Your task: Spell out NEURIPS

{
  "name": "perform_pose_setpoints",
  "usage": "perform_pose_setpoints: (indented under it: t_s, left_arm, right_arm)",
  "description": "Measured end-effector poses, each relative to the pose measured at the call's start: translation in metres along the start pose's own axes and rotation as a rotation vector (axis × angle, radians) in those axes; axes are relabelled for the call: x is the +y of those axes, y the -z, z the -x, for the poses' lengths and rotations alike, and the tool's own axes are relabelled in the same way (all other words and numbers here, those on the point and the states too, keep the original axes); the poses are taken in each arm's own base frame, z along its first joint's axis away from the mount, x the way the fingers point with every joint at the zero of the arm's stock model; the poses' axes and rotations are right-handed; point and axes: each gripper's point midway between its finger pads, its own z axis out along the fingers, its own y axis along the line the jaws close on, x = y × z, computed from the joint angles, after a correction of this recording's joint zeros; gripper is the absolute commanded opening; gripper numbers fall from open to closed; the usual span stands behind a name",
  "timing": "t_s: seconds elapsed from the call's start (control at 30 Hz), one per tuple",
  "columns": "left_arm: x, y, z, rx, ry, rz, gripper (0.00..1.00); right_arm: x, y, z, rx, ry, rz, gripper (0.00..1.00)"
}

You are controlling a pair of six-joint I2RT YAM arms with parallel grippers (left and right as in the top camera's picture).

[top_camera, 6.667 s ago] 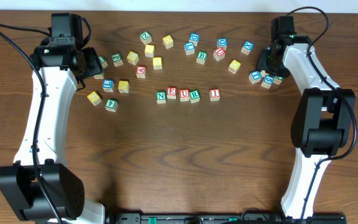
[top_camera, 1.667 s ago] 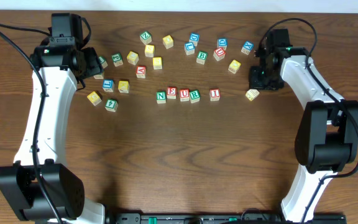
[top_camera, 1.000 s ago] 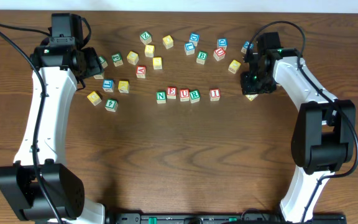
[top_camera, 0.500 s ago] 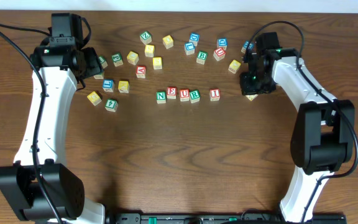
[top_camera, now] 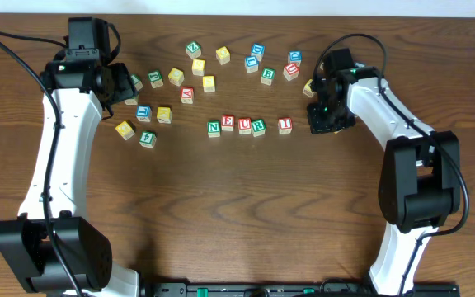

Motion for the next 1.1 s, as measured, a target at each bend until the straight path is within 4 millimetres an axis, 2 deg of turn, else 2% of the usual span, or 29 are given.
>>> perform_pose_setpoints:
  t_s: [0.17,0.3,0.6,1.1]
  left_arm:
    - [0.000,0.000,0.000,0.000,0.000,0.000,0.73]
    - [0.000,0.000,0.000,0.000,0.000,0.000,0.73]
    - [0.000,0.000,0.000,0.000,0.000,0.000,0.73]
    - [0.000,0.000,0.000,0.000,0.000,0.000,0.73]
  right_arm:
    - [-0.012,0.001,0.000,-0.001,-0.031,-0.067,0.01]
    - [-0.025,0.009,0.002,-0.024,-0.044,-0.138,0.01]
    - [-0.048,0.019,0.008,-0.058,-0.080,-0.192,0.01]
    - [-0.047,0.016,0.010,-0.062,-0.080,-0.184,0.01]
